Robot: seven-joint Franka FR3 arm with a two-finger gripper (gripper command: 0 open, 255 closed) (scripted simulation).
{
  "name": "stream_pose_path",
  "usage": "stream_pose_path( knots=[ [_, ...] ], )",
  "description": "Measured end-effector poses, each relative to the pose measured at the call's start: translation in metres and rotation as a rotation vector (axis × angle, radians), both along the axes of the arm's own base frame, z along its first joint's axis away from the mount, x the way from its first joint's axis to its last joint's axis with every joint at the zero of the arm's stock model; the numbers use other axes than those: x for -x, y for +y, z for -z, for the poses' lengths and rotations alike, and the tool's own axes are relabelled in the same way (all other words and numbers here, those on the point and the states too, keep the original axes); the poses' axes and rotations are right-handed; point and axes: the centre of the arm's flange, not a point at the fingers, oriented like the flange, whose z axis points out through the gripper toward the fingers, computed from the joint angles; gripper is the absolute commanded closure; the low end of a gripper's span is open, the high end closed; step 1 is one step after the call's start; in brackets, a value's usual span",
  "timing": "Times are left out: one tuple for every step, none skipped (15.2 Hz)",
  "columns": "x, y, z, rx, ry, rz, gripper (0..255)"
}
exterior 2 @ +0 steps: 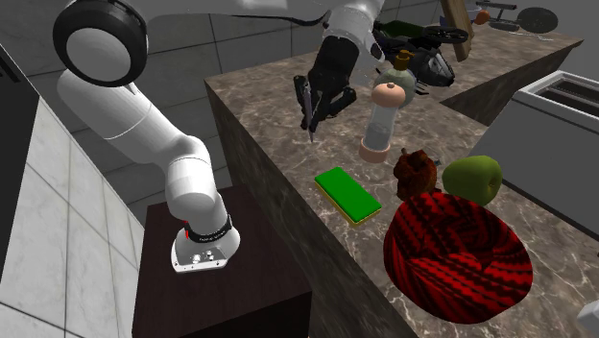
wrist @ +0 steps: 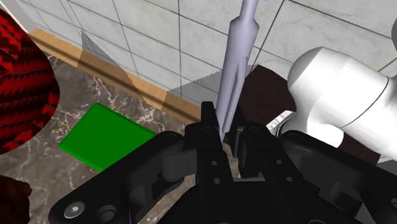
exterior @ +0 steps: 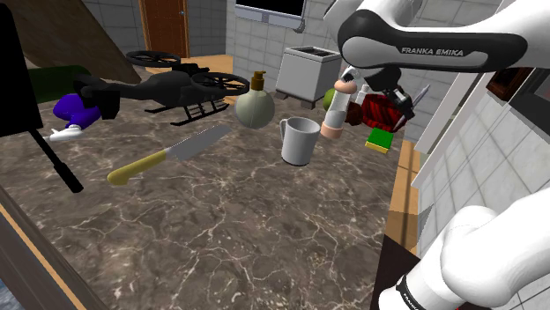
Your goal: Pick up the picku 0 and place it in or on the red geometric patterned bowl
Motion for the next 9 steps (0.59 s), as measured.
stream_pose_path(
  knots=[
    [-0.001,0.001,-0.005,0.0,0.0,0.0,255],
    [0.001,0.001,-0.01,0.0,0.0,0.0,255],
    [0.0,0.0,-0.016,0.0,0.0,0.0,255],
    [-0.001,0.001,-0.021,0.0,0.0,0.0,255],
    [-0.001,0.001,-0.026,0.0,0.0,0.0,255],
    [-0.001,0.0,-0.031,0.0,0.0,0.0,255],
    [0.0,0.002,-0.037,0.0,0.0,0.0,255],
    [0.0,0.001,-0.043,0.0,0.0,0.0,255],
    [0.001,0.001,-0.048,0.0,0.0,0.0,255]
  ],
)
